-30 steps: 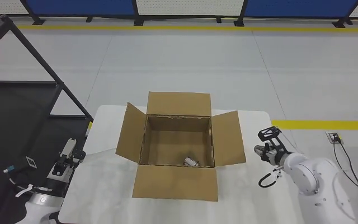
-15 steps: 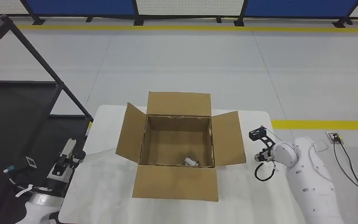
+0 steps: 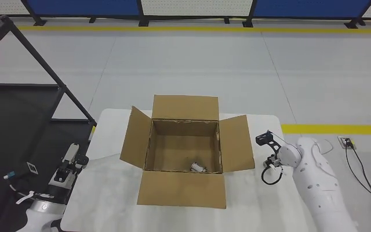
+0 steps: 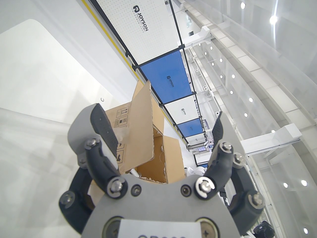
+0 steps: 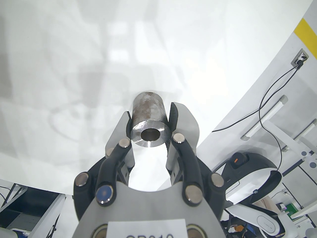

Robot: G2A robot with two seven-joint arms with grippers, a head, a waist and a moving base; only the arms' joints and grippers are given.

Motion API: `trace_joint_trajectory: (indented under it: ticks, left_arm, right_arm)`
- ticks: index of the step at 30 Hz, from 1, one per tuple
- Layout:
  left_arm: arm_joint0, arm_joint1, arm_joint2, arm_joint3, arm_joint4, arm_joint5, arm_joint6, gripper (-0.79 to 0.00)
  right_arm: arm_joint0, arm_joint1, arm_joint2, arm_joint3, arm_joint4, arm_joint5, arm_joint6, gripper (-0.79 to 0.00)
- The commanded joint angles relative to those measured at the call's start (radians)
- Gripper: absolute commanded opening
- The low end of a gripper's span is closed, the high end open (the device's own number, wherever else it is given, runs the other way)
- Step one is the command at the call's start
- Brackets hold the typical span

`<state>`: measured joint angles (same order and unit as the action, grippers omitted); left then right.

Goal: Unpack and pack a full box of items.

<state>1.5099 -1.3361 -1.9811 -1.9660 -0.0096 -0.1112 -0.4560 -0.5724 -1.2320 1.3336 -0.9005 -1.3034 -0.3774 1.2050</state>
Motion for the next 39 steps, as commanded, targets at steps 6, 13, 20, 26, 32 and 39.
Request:
trace_joint_trajectory:
  ticks: [6, 13, 20, 26, 32, 39]
  left_arm:
    - [0.000, 0.000, 0.000, 0.000, 0.000, 0.000, 0.000, 0.000]
    - [0.000, 0.000, 0.000, 0.000, 0.000, 0.000, 0.000, 0.000]
    - [0.000, 0.000, 0.000, 0.000, 0.000, 0.000, 0.000, 0.000]
    - [0.000, 0.000, 0.000, 0.000, 0.000, 0.000, 0.000, 0.000]
    - [0.000, 0.000, 0.000, 0.000, 0.000, 0.000, 0.000, 0.000]
    - [0.000, 0.000, 0.000, 0.000, 0.000, 0.000, 0.000, 0.000]
  right_arm:
    - [0.005, 0.003, -0.009, 0.001, 0.010, 0.010, -0.007, -0.453]
    - [-0.033, 0.020, 0.027, -0.126, 0.014, 0.040, 0.010, -0.252]
    - [-0.143, 0.043, 0.094, -0.504, -0.027, 0.139, 0.145, -0.049]
    - [-0.272, 0.057, 0.149, -0.886, -0.026, 0.169, 0.173, 0.000]
    - [-0.305, 0.053, 0.042, -1.124, -0.091, 0.176, 0.187, 0.000]
    - [-0.187, 0.030, -0.172, -1.153, -0.086, 0.130, 0.234, 0.000]
